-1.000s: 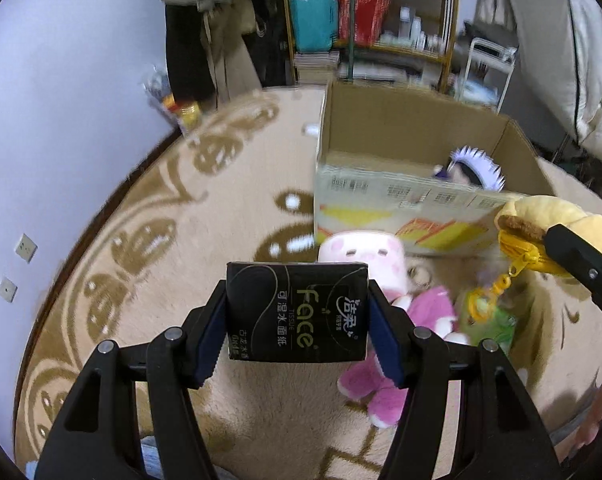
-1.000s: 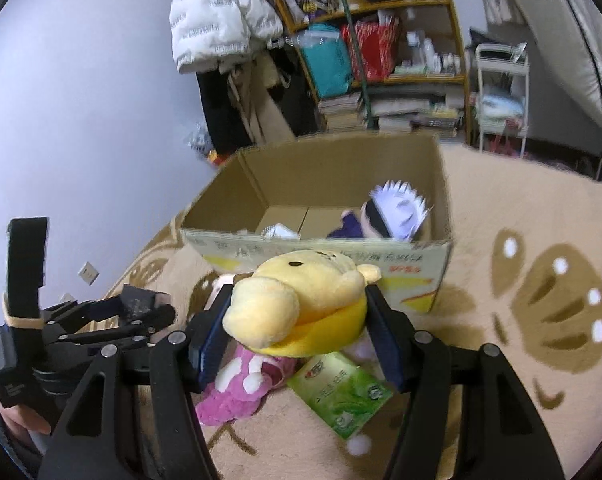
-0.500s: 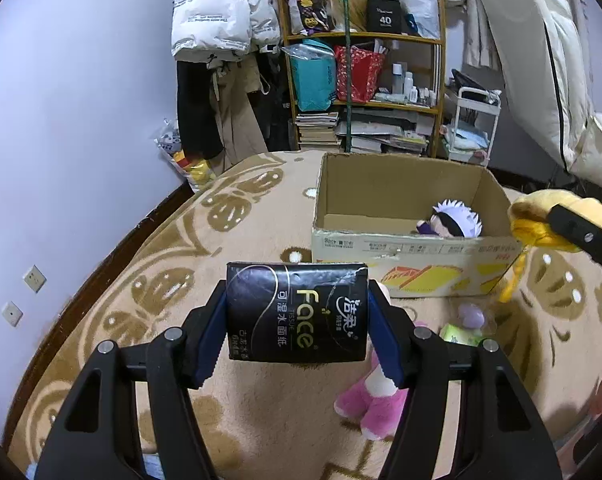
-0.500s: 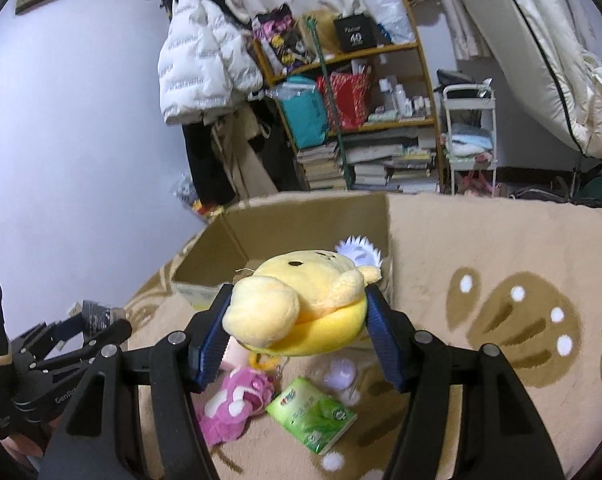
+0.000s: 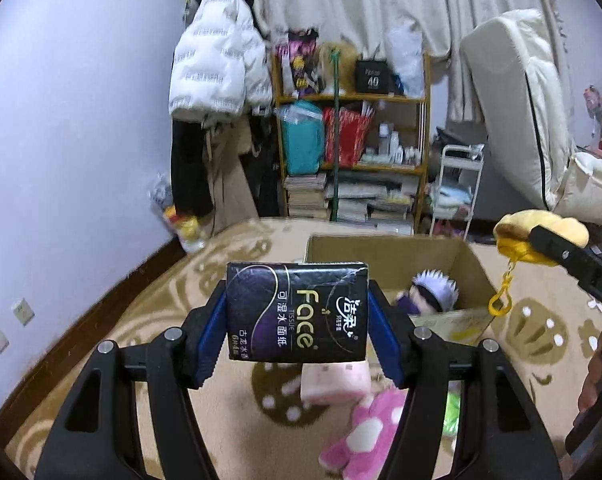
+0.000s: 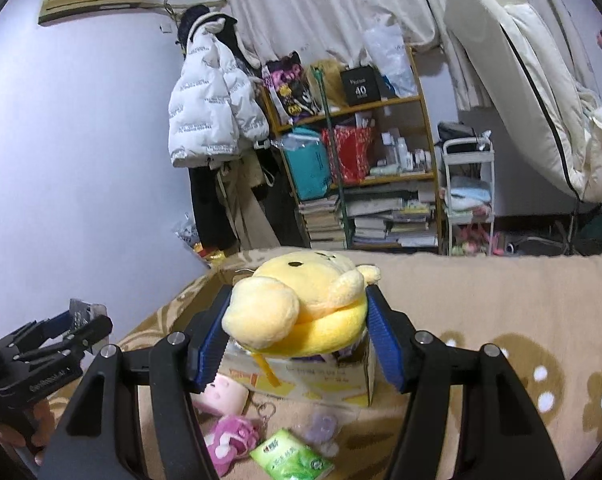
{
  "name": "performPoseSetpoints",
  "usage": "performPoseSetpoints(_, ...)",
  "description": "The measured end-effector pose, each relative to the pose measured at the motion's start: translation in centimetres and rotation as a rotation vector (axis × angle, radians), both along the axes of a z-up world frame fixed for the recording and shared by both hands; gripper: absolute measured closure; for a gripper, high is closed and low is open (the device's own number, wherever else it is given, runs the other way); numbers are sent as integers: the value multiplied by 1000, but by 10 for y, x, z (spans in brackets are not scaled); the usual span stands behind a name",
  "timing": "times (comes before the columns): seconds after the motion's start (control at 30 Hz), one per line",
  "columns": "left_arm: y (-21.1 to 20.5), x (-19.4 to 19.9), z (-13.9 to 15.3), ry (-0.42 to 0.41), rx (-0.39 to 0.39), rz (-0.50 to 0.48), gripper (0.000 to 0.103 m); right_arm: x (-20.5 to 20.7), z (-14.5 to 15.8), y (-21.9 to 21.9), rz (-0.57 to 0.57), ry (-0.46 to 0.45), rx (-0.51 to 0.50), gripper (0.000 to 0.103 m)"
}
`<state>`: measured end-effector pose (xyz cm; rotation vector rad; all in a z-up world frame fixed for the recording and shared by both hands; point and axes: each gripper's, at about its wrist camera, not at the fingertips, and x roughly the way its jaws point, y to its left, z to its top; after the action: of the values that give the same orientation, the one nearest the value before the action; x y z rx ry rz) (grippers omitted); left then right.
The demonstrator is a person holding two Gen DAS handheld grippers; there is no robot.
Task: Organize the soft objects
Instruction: 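Lift the tissue pack with the left tool while the right tool carries the yellow bear over the box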
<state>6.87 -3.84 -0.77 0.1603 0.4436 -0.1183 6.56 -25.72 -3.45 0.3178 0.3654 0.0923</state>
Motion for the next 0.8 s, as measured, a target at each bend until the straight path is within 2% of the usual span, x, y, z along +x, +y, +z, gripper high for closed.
performPoseSetpoints(0.17, -9, 7, 16, -53, 24, -23, 40, 6, 10, 1, 14, -38, -30, 35)
performPoseSetpoints(0.53, -35, 38, 23, -93, 88, -53, 40, 22, 20, 13, 38, -89, -84, 35)
performPoseSetpoints(0.7, -39, 51, 14, -78, 84, -51, 40, 34, 10, 14, 41, -85, -73, 35)
performPoseSetpoints(0.8, -41, 59, 3, -58, 108, -47, 40, 43, -4, 14, 40, -49, -64, 35)
